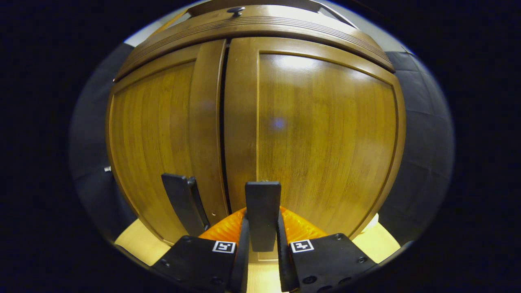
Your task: Open the right door of the double-door shoe cabinet with the right hand, and open the left door with the left hand.
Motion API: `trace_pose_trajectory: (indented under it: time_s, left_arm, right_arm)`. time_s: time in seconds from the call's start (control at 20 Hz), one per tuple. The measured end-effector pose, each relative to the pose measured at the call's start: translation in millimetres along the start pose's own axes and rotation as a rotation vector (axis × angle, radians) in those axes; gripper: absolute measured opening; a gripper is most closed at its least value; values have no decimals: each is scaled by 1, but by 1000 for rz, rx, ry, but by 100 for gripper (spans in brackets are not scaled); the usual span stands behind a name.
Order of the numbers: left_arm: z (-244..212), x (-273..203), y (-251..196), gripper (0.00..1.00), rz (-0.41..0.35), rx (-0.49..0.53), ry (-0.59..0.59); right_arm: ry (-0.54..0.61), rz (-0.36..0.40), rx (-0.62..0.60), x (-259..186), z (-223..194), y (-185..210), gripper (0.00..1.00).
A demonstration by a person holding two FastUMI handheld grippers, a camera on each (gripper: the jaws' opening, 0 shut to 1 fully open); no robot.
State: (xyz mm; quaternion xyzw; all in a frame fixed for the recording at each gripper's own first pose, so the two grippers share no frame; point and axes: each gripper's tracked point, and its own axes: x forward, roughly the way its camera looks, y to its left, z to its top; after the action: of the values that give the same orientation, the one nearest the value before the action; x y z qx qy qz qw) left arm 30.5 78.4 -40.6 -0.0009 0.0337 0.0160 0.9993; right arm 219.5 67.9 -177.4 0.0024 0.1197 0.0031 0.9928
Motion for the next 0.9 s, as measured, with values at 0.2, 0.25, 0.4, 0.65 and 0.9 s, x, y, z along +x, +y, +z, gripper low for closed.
trace_pose_trajectory:
  time_s: [0.2, 0.25, 0.4, 0.65, 0.9]
  left_arm:
    - [2, -8, 0, 94, 10, -8, -4]
    - [2, -10, 0, 94, 15, -7, -5]
    - [3, -19, -3, 94, 24, -9, -8]
    - [4, -30, -17, 94, 23, -7, -9]
    - [8, -42, -37, 94, 16, 0, -14]
  right_arm:
    - [7, 22, 1, -1, 1, 1, 23]
    - [8, 36, 4, -2, 2, 2, 23]
    - [11, 80, 5, -1, 4, 3, 23]
    - [7, 134, 5, -3, 4, 3, 22]
    - [13, 149, 16, -2, 5, 2, 22]
